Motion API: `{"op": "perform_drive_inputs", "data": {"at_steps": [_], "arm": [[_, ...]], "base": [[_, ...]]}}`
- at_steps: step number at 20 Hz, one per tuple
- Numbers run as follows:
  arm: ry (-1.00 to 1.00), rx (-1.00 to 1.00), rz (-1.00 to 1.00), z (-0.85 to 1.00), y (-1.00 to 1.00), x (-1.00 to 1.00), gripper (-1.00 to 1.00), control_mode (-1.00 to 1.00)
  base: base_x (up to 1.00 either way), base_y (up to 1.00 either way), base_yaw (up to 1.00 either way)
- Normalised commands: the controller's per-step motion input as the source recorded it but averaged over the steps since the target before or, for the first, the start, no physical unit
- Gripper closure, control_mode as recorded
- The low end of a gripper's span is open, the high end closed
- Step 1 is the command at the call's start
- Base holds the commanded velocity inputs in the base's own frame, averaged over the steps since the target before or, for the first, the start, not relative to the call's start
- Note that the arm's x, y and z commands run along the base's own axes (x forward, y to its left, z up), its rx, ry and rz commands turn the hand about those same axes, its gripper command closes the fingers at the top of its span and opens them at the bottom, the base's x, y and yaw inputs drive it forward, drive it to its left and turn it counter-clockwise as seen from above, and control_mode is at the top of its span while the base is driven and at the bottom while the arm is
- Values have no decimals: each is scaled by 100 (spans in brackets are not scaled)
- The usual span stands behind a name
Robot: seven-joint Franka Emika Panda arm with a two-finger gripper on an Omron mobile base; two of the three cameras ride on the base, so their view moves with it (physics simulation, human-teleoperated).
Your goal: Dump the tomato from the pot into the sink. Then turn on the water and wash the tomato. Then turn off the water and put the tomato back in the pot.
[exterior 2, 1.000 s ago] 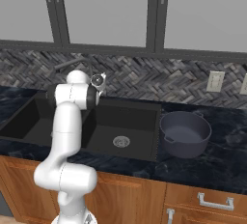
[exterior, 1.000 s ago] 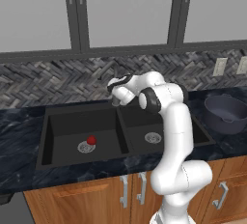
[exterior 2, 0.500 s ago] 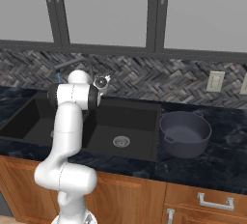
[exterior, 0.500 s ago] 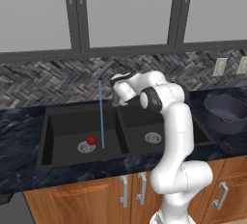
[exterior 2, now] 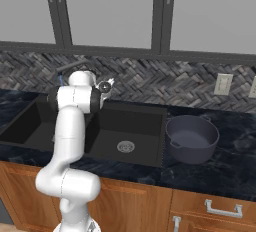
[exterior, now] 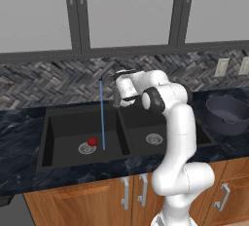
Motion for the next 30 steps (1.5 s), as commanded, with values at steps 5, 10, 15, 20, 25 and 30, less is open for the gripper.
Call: {"op": "perform_drive_inputs", "data": {"at_steps": [5, 10, 15, 20, 25, 30], "arm": [[-28, 1, 11, 64, 0, -79, -100, -100], [-14, 2, 3, 33, -26, -83, -100, -100], [12, 4, 0, 0, -56, -65, -100, -100], [4, 6, 0, 34, -62, -63, -100, -100], [3, 7, 0, 74, -41, -20, -100, -100], [14, 0, 2, 60, -34, 0, -100, -100]], "base": [[0, 0, 0], [0, 0, 0], [0, 0, 0], [0, 0, 0], [0, 0, 0], [0, 0, 0]]}}
